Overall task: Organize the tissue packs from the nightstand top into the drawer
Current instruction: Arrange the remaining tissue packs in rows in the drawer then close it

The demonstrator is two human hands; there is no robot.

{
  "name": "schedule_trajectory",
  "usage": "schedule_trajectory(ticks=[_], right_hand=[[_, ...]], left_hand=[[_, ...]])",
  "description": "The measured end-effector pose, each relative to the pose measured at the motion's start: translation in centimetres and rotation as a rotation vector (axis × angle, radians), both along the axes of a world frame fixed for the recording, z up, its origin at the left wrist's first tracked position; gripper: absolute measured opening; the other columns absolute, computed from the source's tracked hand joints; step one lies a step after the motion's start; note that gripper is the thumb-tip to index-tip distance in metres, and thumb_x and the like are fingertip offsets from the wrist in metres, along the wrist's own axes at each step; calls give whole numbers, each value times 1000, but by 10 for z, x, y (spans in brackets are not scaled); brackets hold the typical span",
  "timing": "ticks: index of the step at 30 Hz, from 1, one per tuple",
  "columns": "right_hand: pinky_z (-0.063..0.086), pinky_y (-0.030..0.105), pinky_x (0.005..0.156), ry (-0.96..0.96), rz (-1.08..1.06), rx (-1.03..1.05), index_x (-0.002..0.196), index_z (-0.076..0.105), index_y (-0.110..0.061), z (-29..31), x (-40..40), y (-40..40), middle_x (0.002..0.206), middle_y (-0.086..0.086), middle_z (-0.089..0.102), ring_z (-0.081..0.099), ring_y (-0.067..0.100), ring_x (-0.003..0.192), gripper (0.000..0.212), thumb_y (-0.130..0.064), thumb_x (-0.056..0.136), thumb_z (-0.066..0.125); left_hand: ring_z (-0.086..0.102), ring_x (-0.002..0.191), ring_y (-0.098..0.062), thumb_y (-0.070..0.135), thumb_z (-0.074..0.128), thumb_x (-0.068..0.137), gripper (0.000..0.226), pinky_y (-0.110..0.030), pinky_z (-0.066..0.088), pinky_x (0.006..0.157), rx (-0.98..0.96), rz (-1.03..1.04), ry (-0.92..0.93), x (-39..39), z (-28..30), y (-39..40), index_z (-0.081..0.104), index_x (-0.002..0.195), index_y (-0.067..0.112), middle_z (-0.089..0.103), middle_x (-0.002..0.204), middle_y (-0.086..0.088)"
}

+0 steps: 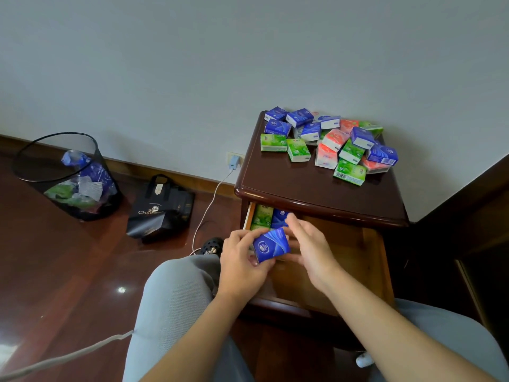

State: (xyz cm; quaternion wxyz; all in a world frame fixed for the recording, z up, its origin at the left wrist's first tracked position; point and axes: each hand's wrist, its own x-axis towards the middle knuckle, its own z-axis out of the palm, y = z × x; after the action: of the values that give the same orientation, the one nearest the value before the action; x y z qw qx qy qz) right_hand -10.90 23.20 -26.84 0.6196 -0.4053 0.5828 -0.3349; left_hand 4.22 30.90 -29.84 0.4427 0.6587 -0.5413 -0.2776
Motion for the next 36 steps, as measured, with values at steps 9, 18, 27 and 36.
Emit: schedule_trajectory(ticks=[9, 18, 27, 36], right_hand=[[65, 34, 86, 266, 376, -5, 126, 68, -26, -7, -27, 5, 118, -4, 74, 73, 11, 107, 53, -28, 79, 92], [61, 33, 66, 417, 245, 327, 116, 60, -14, -37, -26, 24, 108, 7, 75, 76, 19, 92, 52, -21, 77, 93], [64, 39, 69, 319, 25, 308, 111, 55, -8, -64, -8, 30, 122, 20, 68, 73, 31, 100, 40, -7, 84, 86], [51, 26, 75, 663, 352, 39, 116, 39, -24, -60, -11, 27, 110, -7, 63, 65, 10, 98, 96, -45, 49, 104]], left_hand=[[40, 124, -4, 9, 67, 83, 75, -41, 45, 106, 73, 19, -126, -4, -6, 0, 45, 149, 37, 58, 129, 21], [54, 128, -18, -2, 57, 93, 58, -23, 45, 102, 204, 263, -8, -5, -6, -7, 49, 148, 17, 51, 141, -2], [57, 122, -16, 2, 59, 92, 60, -32, 55, 97, 295, 225, -25, -4, -10, -11, 47, 149, 18, 52, 139, -1], [56, 121, -14, 5, 62, 91, 62, -32, 58, 91, 294, 211, -8, -5, -9, -16, 45, 149, 18, 50, 139, -1]])
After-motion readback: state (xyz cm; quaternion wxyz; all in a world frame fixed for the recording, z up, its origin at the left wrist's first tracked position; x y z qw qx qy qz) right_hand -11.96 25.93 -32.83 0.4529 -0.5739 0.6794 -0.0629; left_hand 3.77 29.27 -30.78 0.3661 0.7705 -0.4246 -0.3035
